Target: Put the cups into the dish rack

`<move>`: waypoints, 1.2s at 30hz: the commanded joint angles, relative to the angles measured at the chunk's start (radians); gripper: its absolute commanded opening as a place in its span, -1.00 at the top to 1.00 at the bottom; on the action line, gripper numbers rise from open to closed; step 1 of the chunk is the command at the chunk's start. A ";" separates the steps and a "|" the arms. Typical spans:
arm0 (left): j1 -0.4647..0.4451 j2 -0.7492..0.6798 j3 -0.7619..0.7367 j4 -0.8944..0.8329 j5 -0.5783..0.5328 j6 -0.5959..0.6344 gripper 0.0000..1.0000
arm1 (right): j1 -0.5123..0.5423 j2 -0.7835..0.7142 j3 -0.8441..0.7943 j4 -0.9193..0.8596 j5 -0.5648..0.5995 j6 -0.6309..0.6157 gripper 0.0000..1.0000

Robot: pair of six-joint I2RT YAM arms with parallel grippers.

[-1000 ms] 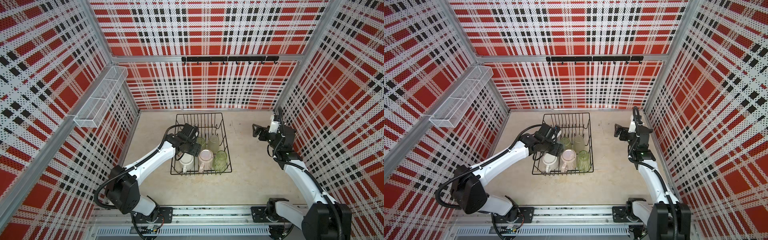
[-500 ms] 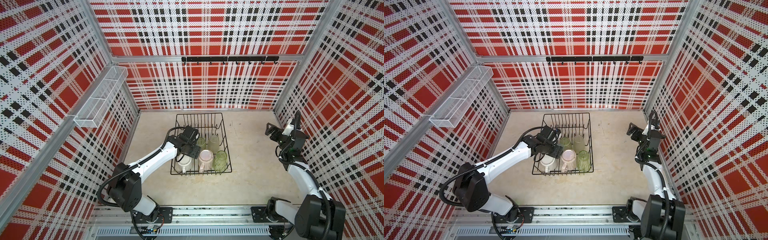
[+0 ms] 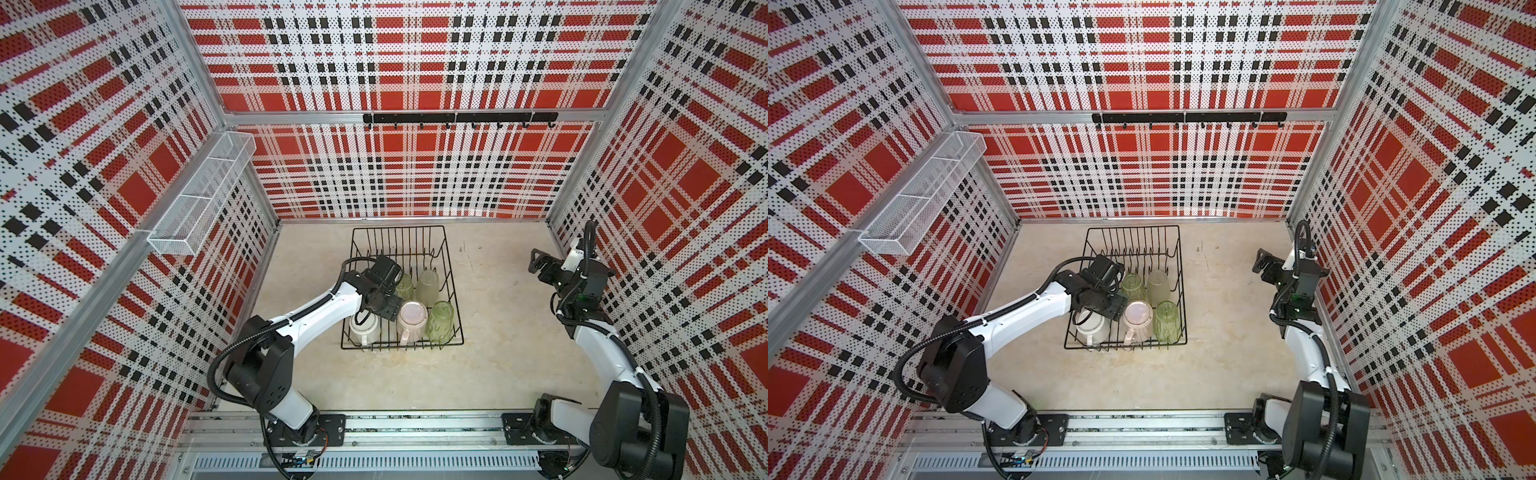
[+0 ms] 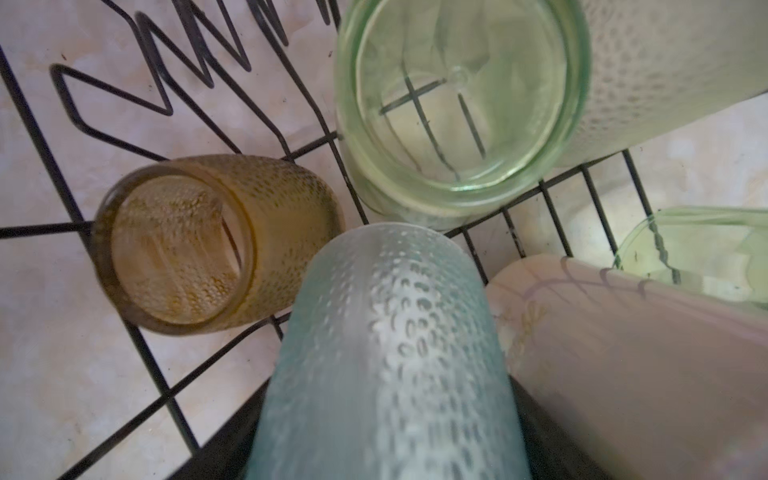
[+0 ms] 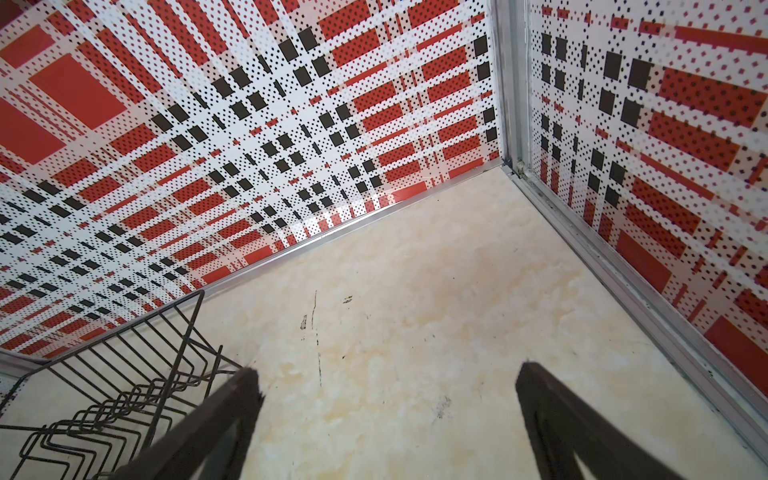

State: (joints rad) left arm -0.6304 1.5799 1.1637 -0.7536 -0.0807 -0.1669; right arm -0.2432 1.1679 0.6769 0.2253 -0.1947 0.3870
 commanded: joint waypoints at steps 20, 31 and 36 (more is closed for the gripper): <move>-0.029 0.014 0.050 -0.019 0.006 -0.011 -0.74 | -0.007 0.010 0.038 -0.020 -0.046 -0.038 -1.00; -0.010 -0.101 0.131 -0.066 -0.065 -0.050 -0.79 | -0.008 0.022 -0.003 0.025 -0.048 -0.019 -1.00; 0.085 -0.185 0.159 -0.053 -0.070 -0.050 -0.86 | 0.001 0.026 -0.057 0.111 -0.052 0.010 -1.00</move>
State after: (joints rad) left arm -0.5961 1.4475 1.2884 -0.8150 -0.1246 -0.2050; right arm -0.2432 1.1854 0.6537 0.2634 -0.2428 0.3752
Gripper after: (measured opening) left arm 0.923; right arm 0.998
